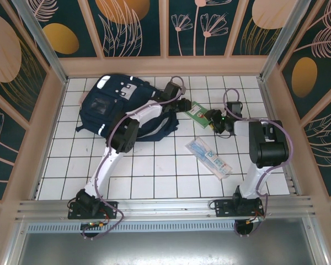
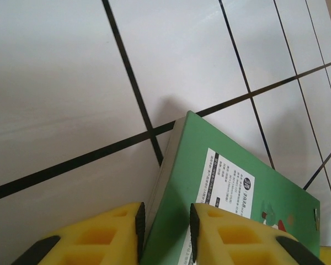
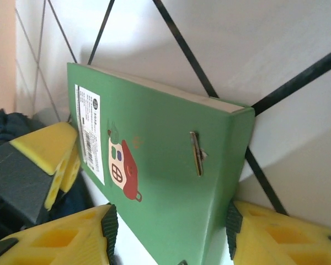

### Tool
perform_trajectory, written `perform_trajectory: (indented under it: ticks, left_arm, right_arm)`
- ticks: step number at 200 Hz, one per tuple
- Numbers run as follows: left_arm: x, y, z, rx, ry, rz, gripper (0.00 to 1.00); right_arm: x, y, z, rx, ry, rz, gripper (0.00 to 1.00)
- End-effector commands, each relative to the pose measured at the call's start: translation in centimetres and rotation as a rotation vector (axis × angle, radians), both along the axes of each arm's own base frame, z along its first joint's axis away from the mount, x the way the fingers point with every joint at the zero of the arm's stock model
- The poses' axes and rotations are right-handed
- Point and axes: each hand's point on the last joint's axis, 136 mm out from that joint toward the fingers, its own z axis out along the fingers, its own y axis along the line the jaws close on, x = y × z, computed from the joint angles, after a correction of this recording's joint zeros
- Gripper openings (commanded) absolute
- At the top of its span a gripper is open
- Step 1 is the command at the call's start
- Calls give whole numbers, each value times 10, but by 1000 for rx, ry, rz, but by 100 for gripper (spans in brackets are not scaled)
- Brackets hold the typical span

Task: Pack the student bag
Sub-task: Pick up the book from the top-center of the table.

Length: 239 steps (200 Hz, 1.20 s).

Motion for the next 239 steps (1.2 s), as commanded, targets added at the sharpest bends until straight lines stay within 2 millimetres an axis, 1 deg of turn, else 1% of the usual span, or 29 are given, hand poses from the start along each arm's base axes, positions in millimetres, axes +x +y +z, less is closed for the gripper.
perform_trajectory:
  ticks: [1,46,62,91,111,128,143,162,172,185,199,217,231,239]
  left_arm:
    - [-46,-22,-14,-27,143,-100,29]
    - [-50,-21,-13,-25,147,-116,30]
    - [-50,-21,-12,-20,144,-118,30]
    - [-50,-21,-10,-26,145,-123,30]
    - [-51,-21,-9,-26,147,-124,30]
    - [-51,-21,-7,-27,145,-124,30]
    - [-52,-21,-8,-30,151,-125,31]
    - [-53,-21,-6,-32,153,-126,31]
    - [-53,-21,-6,-30,155,-124,31]
    - [-54,-21,-5,-26,155,-126,32]
    - [-54,-20,-5,-23,156,-128,32]
    - [-55,-18,-5,-17,156,-124,32]
    - [-55,-18,-5,-16,156,-123,32]
    - [-55,-18,-5,-16,154,-124,32]
  right_arm:
    - [19,37,82,199,-264,127,56]
    - [17,36,94,225,-311,127,54]
    - [17,35,93,205,-307,126,53]
    - [21,29,67,64,-227,123,53]
    - [22,25,58,1,-210,128,51]
    - [25,23,55,-42,-211,115,48]
    - [30,22,56,-131,-234,109,49]
    - [35,35,69,-182,-307,140,50]
    - [37,41,77,-168,-354,147,51]
    - [39,47,81,-131,-386,141,52]
    - [40,50,80,-99,-392,136,51]
    - [40,53,72,-44,-350,145,50]
    - [37,54,71,53,-323,138,46]
    - [36,52,75,115,-332,124,46]
